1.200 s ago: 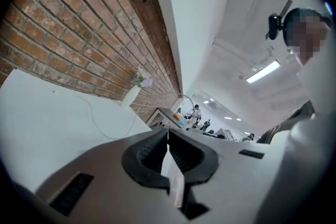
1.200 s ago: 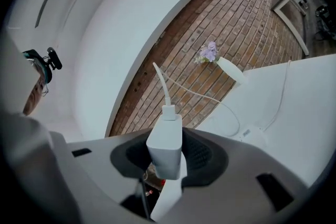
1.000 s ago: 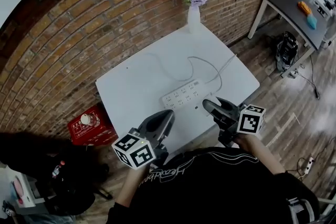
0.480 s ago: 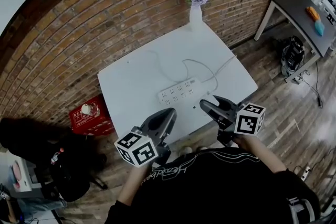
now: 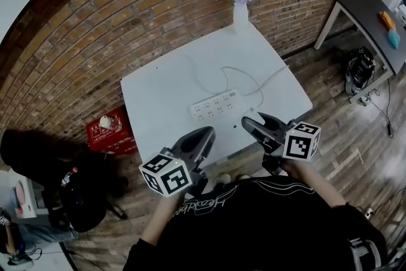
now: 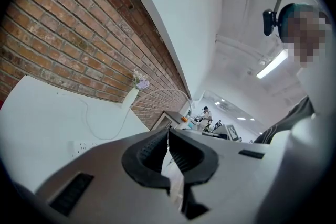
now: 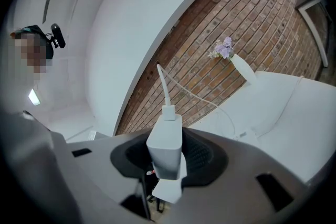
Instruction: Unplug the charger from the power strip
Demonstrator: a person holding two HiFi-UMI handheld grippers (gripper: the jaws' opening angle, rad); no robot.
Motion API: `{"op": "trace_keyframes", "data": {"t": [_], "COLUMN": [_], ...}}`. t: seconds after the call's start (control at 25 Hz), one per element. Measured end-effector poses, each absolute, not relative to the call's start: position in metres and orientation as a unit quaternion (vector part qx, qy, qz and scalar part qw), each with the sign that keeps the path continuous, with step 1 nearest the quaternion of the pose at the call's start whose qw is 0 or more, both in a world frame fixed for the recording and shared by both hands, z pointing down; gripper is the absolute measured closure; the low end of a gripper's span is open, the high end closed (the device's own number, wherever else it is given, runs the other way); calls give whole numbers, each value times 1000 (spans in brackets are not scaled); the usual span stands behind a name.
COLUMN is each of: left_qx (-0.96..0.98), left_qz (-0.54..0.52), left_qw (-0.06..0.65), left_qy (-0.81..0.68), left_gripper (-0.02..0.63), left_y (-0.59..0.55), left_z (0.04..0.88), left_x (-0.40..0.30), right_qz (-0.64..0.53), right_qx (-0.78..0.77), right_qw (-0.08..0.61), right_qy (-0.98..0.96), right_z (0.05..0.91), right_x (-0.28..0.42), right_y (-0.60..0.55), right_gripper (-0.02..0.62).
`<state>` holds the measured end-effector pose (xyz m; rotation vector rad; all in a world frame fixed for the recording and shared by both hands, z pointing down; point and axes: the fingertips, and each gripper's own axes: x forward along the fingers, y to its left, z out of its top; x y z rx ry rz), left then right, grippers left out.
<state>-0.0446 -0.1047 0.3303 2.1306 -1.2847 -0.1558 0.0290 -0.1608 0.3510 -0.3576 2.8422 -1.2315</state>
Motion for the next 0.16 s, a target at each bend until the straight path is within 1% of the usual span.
{"op": "trace_keyframes", "data": {"t": [0.16], "left_qx": [807], "left_qz": [-58], "left_qw": [319], "left_qy": [-494], "left_gripper": [598], "left_y": [-104], "left_z": [330], "left_x": [-34], "right_qz": [-400], "right_qx": [-111], "right_qw": [10], "right_qy": [910], "right_z": [353], "right_x": [38], "right_y": [-161], "right_gripper": [476]}}
